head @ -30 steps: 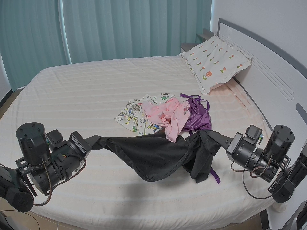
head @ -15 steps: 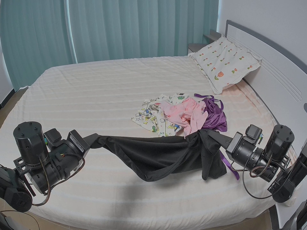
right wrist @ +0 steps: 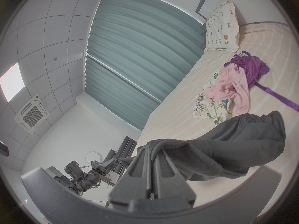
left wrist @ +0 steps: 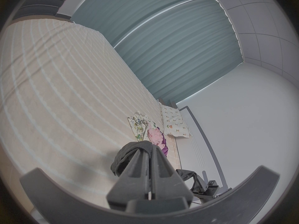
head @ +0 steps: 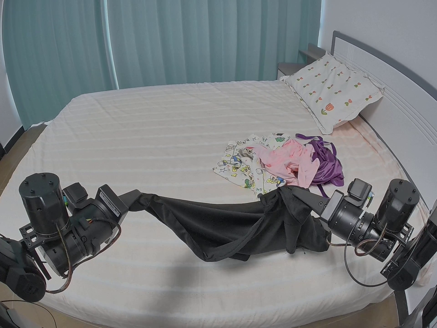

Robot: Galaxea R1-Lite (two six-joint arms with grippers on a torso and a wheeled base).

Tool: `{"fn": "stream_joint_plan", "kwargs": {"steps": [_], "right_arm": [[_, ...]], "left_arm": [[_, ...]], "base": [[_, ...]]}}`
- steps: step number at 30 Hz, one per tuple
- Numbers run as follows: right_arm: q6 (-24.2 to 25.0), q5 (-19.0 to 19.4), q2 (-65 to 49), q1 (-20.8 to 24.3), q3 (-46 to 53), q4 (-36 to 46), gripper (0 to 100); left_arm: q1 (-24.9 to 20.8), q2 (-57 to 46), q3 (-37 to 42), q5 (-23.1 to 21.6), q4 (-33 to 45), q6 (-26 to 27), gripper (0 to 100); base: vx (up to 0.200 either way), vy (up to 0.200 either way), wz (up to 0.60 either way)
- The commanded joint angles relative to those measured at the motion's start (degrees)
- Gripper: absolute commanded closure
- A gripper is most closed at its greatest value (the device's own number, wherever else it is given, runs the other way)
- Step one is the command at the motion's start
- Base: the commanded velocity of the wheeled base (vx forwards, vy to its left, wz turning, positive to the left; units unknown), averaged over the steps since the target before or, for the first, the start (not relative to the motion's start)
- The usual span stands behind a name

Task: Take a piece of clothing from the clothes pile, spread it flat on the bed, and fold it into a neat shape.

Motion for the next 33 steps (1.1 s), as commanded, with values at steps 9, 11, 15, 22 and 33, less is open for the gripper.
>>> {"fn": "stream_joint_plan", "kwargs": {"steps": [9, 11, 15, 22, 33], "right_arm": [[0.0, 0.0, 0.1, 0.2, 0.3, -0.6, 100], [0.0, 0.0, 0.1, 0.2, 0.3, -0.6, 100], [0.0, 0.0, 0.1, 0.2, 0.3, -0.6, 100], [0.0, 0.0, 0.5, 0.1, 0.4, -0.6, 100], [-0.1, -0.4, 1.5, -0.5, 0.4, -0.6, 100]], "left_arm": [[-0.4, 0.6, 0.5, 0.0, 0.0, 0.0, 100], [-0.4, 0.7, 0.5, 0.0, 0.0, 0.0, 100], [-0.4, 0.5, 0.6, 0.0, 0.0, 0.0, 100], [-0.5, 1.0, 0.6, 0.0, 0.0, 0.0, 100], [-0.5, 3.7, 0.7, 0.1, -0.4, 0.0, 100]], "base": [[0.000, 0.200, 0.00], [0.000, 0.200, 0.00], [0.000, 0.200, 0.00], [0.000, 0.200, 0.00], [0.000, 0.073, 0.00]]}}
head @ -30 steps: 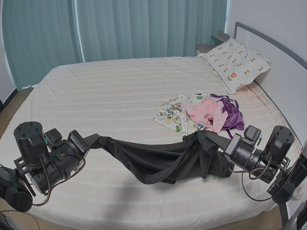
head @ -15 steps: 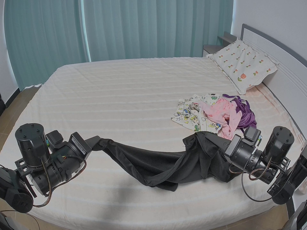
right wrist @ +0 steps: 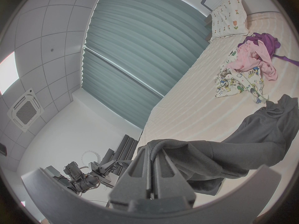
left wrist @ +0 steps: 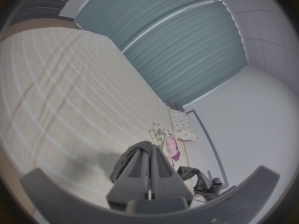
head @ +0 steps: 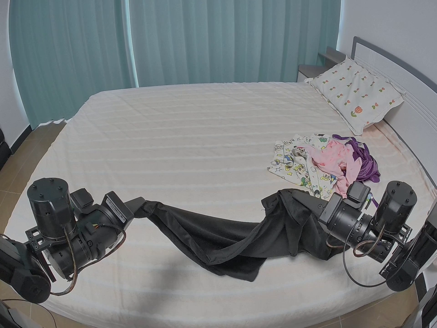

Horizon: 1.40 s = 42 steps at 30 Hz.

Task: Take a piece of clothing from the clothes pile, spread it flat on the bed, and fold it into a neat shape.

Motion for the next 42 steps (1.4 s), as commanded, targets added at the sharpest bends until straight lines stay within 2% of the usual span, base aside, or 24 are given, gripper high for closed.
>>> {"fn": "stream_joint_plan", "kwargs": {"steps": [1, 12, 16, 25, 27, 30, 31, 32, 37, 41, 42], "right_arm": [[0.0, -0.2, 0.7, -0.1, -0.1, -0.6, 100], [-0.1, -0.2, -0.9, 0.0, 0.6, -0.6, 100], [-1.7, -0.3, -3.6, 0.5, 1.5, -0.6, 100], [-2.5, 1.8, -9.5, 2.2, 4.7, -0.6, 100], [-3.0, 3.1, -12.3, 2.9, 5.8, -0.6, 100], [-3.9, 7.7, -17.2, 4.4, 8.7, -0.6, 100], [-3.9, 7.7, -17.2, 4.4, 8.7, -0.6, 100], [-4.1, 9.8, -20.4, 4.4, 9.3, -0.6, 100], [-3.6, 13.2, -29.9, 4.2, 8.6, 0.0, 100], [-3.6, 14.6, -32.2, 1.2, 3.2, 2.5, 100], [-3.5, 15.1, -31.9, -2.0, -1.9, 6.4, 100]], "left_arm": [[0.0, 1.8, 0.0, 0.0, -0.1, -0.1, 100], [-0.8, 1.2, 0.1, 0.1, 0.0, -0.1, 100], [-1.7, -0.4, 0.1, 0.1, 0.2, 0.0, 100], [-4.1, -5.5, 0.4, 0.6, 1.0, 0.5, 100], [-6.1, -7.7, 0.5, 0.8, 1.8, 1.4, 100], [-8.5, -12.2, 0.2, 2.1, 4.4, 2.1, 100], [-8.5, -12.2, 0.2, 2.1, 4.4, 2.1, 100], [-8.9, -14.5, 0.1, 2.3, 5.2, 3.0, 100], [-8.9, -20.6, -1.3, 3.4, 6.3, 6.9, 100], [-8.2, -23.4, -5.6, 3.9, 11.4, 9.5, 100], [-7.8, -23.8, -8.9, 4.0, 14.5, 9.6, 100]], "base": [[0.000, 0.000, 0.00], [-0.182, 0.000, 0.00], [-0.200, 0.000, 0.00], [-0.200, 0.000, 0.00], [-0.200, 0.000, 0.00], [-0.200, 0.000, 0.00], [-0.200, 0.000, 0.00], [-0.200, 0.000, 0.00], [-0.200, 0.000, 0.00], [-0.100, 0.000, 0.00], [0.000, 0.000, 0.00]]}}
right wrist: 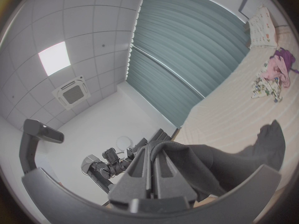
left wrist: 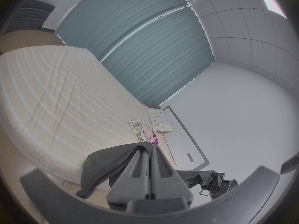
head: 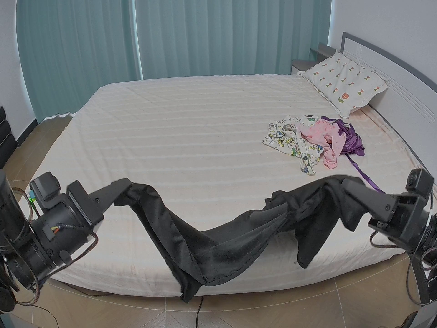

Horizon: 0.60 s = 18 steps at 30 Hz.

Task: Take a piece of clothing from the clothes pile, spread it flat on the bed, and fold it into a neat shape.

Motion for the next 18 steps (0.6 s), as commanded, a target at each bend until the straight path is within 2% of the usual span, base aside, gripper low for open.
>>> {"fn": "stream_joint_plan", "kwargs": {"steps": [1, 6, 9, 14, 15, 18], "right_arm": [[0.9, 2.4, -6.2, -7.1, -13.0, 8.4, 100], [7.5, 2.6, -4.4, -12.0, -33.6, 26.3, 100], [8.3, 2.3, 0.1, -14.1, -42.8, 34.0, 100], [8.3, 0.2, 10.1, -16.9, -50.1, 35.5, 100], [8.0, -2.2, 15.7, -16.9, -51.7, 35.4, 100], [7.7, -4.8, 22.1, -16.9, -52.9, 35.2, 100]], "left_arm": [[1.2, -6.6, -8.8, 0.7, 7.5, 2.3, 100], [5.3, -5.4, -15.5, 0.6, 12.9, 2.4, 100], [8.6, -3.3, -17.4, 0.0, 12.9, 2.4, 100], [12.1, 2.9, -19.4, 0.0, 12.6, 1.9, 100], [13.5, 6.1, -20.2, -0.3, 12.6, 1.8, 100], [14.8, 11.4, -21.7, -1.2, 11.8, 1.7, 100]], "base": [[0.000, 0.000, 0.00], [0.000, 0.000, 0.00], [0.000, 0.000, 0.00], [0.000, 0.000, 0.00], [0.000, 0.000, 0.00], [0.000, 0.000, 0.00]]}}
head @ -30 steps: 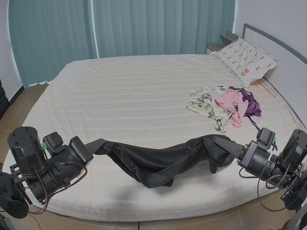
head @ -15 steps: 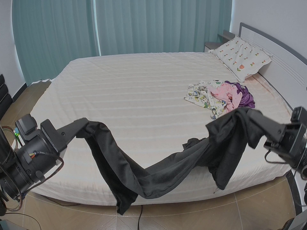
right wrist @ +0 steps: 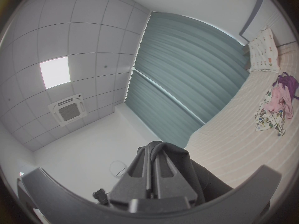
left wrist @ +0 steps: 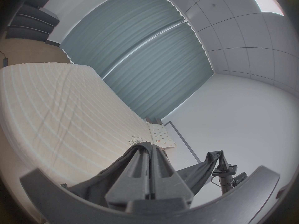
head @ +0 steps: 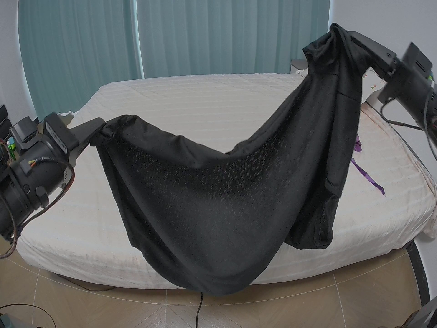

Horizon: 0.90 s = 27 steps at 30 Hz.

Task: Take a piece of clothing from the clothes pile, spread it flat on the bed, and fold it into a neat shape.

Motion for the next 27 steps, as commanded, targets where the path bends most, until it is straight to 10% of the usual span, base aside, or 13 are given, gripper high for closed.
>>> {"fn": "stream_joint_plan", "kwargs": {"steps": [1, 27], "right_arm": [[1.3, -4.8, 20.9, -4.2, -10.4, 5.1, 100], [-1.9, -5.0, 39.4, -6.2, -18.2, 0.5, 100]], "left_arm": [[7.1, 14.8, -6.9, -1.3, 0.2, -0.2, 100], [12.8, 43.4, -21.0, -1.8, -6.4, -0.1, 100]], "base": [[0.000, 0.000, 0.00], [0.185, 0.000, 0.00]]}}
